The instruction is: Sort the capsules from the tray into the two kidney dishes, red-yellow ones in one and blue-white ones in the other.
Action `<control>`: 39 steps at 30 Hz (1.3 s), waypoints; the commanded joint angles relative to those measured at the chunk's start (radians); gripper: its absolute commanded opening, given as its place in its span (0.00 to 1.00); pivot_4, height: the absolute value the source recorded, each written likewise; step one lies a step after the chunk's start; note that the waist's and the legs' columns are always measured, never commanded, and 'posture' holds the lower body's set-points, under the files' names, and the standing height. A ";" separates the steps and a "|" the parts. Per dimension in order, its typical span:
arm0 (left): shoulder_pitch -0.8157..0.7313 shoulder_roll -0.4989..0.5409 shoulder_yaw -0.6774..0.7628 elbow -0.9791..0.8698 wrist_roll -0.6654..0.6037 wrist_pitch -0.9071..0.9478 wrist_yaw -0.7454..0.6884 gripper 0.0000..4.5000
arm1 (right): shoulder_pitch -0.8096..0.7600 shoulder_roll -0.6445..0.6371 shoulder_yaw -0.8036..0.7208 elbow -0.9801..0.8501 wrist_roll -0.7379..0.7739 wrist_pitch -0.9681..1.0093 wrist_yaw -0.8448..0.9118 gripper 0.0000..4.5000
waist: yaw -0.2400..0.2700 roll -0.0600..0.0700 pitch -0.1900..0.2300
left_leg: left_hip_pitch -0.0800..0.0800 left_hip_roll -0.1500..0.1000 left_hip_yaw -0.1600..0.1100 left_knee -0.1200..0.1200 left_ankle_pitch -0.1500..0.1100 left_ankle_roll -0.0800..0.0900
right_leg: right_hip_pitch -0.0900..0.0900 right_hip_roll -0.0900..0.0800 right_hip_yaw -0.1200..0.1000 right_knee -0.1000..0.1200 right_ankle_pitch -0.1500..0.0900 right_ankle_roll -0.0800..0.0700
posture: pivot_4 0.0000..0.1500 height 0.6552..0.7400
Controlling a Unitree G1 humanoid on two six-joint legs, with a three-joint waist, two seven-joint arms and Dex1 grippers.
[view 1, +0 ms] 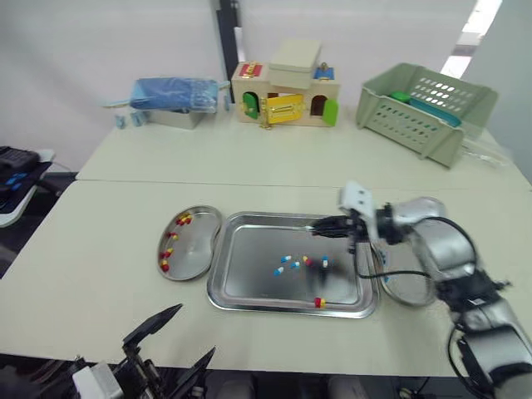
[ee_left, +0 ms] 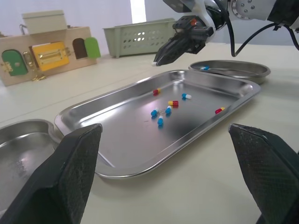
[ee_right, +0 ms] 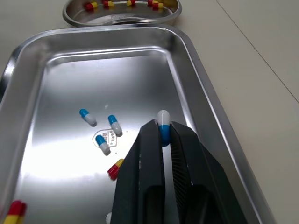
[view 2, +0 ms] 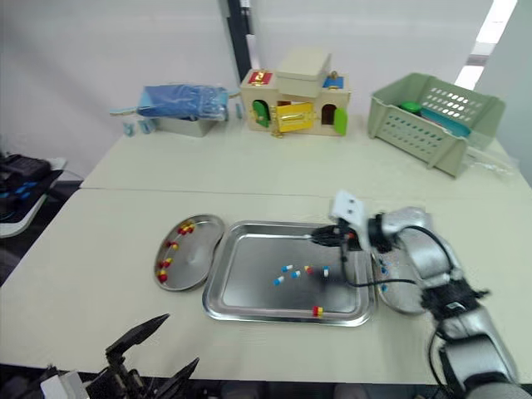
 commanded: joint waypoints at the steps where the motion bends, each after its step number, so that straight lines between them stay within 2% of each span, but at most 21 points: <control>1: -0.026 0.038 0.002 -0.011 -0.054 0.027 -0.067 1.00 | 0.081 -0.096 -0.123 -0.135 0.079 0.032 0.006 0.00 | 0.004 0.000 0.000 | 0.000 0.000 0.000 0.000 0.000 0.000 | 0.000 0.000 0.000 0.000 0.000 0.000 | 1.00 1.00; 5: -0.060 0.083 -0.008 -0.008 -0.096 0.068 -0.160 1.00 | 0.229 -0.208 -0.251 -0.221 0.144 0.068 -0.002 0.00 | -0.002 0.000 0.000 | 0.001 0.001 0.000 0.000 0.000 0.000 | 0.001 0.001 0.000 0.000 0.000 0.000 | 1.00 1.00; 10: -0.143 0.099 -0.012 0.031 -0.119 0.118 -0.238 1.00 | 0.426 -0.309 -0.394 -0.259 0.143 0.072 -0.029 0.00 | 0.004 0.000 0.000 | 0.002 0.001 0.001 0.000 0.000 0.000 | 0.003 0.001 0.000 0.000 0.000 0.000 | 1.00 1.00; 14: -0.183 0.083 -0.010 0.056 -0.113 0.138 -0.256 1.00 | 0.510 -0.330 -0.401 -0.277 0.119 0.060 -0.075 0.00 | 0.000 0.000 0.000 | 0.003 0.001 0.001 0.000 0.000 0.000 | 0.004 0.001 0.000 0.000 0.000 0.000 | 1.00 1.00; 20: -0.182 0.058 -0.003 0.049 -0.106 0.151 -0.266 1.00 | 0.522 -0.328 -0.382 -0.263 0.132 0.073 -0.122 0.00 | -0.002 0.000 0.000 | 0.006 0.001 0.001 0.000 0.000 0.000 | 0.008 0.001 0.000 -0.001 0.000 0.000 | 1.00 1.00; 21: -0.180 0.055 -0.001 0.048 -0.105 0.152 -0.267 1.00 | 0.525 -0.331 -0.383 -0.260 0.137 0.073 -0.122 0.15 | -0.001 0.000 0.000 | 0.006 0.001 0.001 0.000 0.000 0.000 | 0.008 0.001 -0.001 -0.001 0.000 0.000 | 1.00 1.00; 23: -0.179 0.051 0.004 0.047 -0.102 0.153 -0.265 1.00 | 0.532 -0.337 -0.385 -0.257 0.146 0.075 -0.116 0.24 | 0.001 0.000 0.000 | 0.006 0.001 0.000 0.000 0.000 0.000 | 0.009 0.001 -0.001 -0.001 0.000 0.000 | 1.00 1.00; 28: -0.167 0.043 0.012 0.023 -0.093 0.162 -0.237 1.00 | 0.525 -0.339 -0.385 -0.238 0.154 0.067 -0.111 0.53 | 0.003 0.000 0.000 | 0.006 0.001 0.000 0.000 0.000 0.000 | 0.009 0.001 -0.001 -0.001 0.000 0.000 | 1.00 1.00; 32: -0.160 0.034 0.015 0.015 -0.085 0.159 -0.227 1.00 | 0.514 -0.343 -0.382 -0.222 0.159 0.061 -0.106 0.80 | 0.003 0.000 0.000 | 0.006 0.001 0.000 0.000 0.000 0.000 | 0.009 0.000 -0.001 -0.002 0.000 0.000 | 1.00 1.00; 34: -0.164 0.030 0.018 0.018 -0.081 0.160 -0.221 1.00 | 0.508 -0.343 -0.383 -0.212 0.161 0.053 -0.106 0.96 | 0.003 0.000 0.000 | 0.006 0.001 0.000 0.000 0.000 0.000 | 0.009 0.000 -0.001 -0.002 0.000 0.000 | 1.00 1.00; 35: -0.166 0.029 0.019 0.019 -0.078 0.159 -0.215 1.00 | 0.507 -0.344 -0.386 -0.206 0.165 0.050 -0.103 0.99 | 0.003 0.000 0.000 | 0.006 0.001 0.000 0.000 0.000 0.000 | 0.009 0.000 -0.001 -0.002 0.000 0.000 | 1.00 1.00; 39: -0.167 0.021 0.026 0.019 -0.069 0.157 -0.193 1.00 | 0.518 -0.357 -0.405 -0.183 0.184 0.031 -0.084 0.99 | 0.003 0.000 0.000 | 0.006 0.001 0.001 0.000 0.000 0.000 | 0.009 0.000 -0.001 -0.002 0.000 0.000 | 1.00 1.00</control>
